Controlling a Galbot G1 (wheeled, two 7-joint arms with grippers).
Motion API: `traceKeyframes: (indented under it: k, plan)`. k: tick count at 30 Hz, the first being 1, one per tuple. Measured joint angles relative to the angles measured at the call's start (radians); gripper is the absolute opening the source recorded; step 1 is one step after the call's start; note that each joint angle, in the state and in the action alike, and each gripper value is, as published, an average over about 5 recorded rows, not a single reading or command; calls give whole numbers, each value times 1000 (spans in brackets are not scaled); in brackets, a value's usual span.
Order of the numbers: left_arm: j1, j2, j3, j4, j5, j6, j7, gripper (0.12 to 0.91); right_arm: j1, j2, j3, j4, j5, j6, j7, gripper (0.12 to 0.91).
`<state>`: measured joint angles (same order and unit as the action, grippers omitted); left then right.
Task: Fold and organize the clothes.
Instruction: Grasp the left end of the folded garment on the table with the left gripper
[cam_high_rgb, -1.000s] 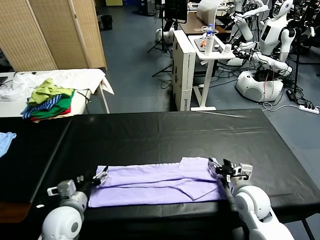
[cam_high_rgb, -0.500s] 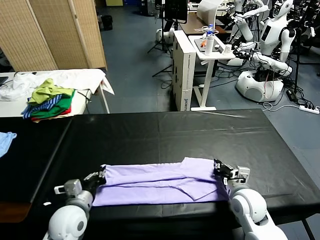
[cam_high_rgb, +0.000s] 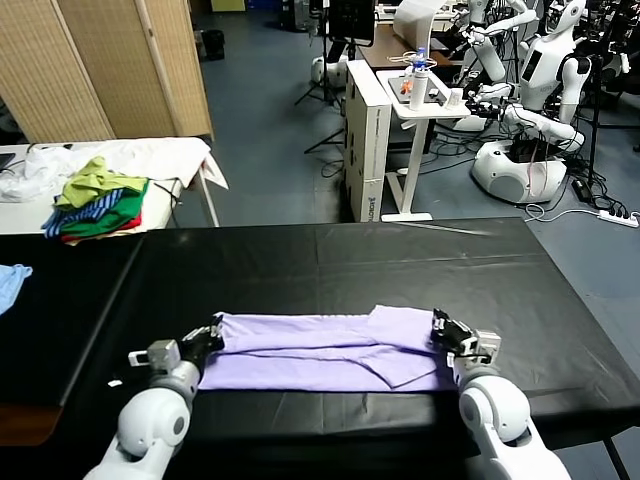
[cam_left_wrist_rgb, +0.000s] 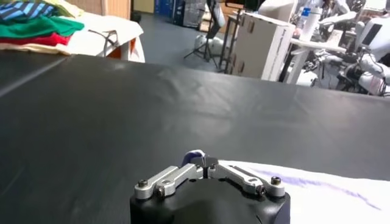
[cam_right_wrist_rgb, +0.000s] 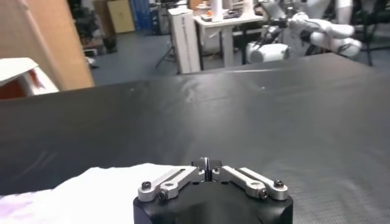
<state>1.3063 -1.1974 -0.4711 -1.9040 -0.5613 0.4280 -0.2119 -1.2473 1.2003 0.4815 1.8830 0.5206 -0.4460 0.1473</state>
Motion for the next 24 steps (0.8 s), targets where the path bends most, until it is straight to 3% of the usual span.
traceKeyframes:
  k: [5, 8, 11, 18, 24]
  plan:
    - [30, 13, -20, -35, 19, -11, 5, 585, -29, -32, 22, 53, 10, 4, -13, 795]
    - [50, 18, -35, -59, 18, -13, 6, 765, -53, -55, 39, 90, 27, 5, -14, 889]
    - [78, 13, -54, -89, 15, -16, 9, 878, -83, -80, 60, 125, 45, 7, -14, 904]
    - [172, -24, -106, -159, -43, -16, 26, 907, -154, -128, 110, 192, 66, 10, -19, 907]
    - [225, -37, -133, -174, -85, -12, 41, 907, -213, -140, 140, 241, 70, 11, -22, 907]
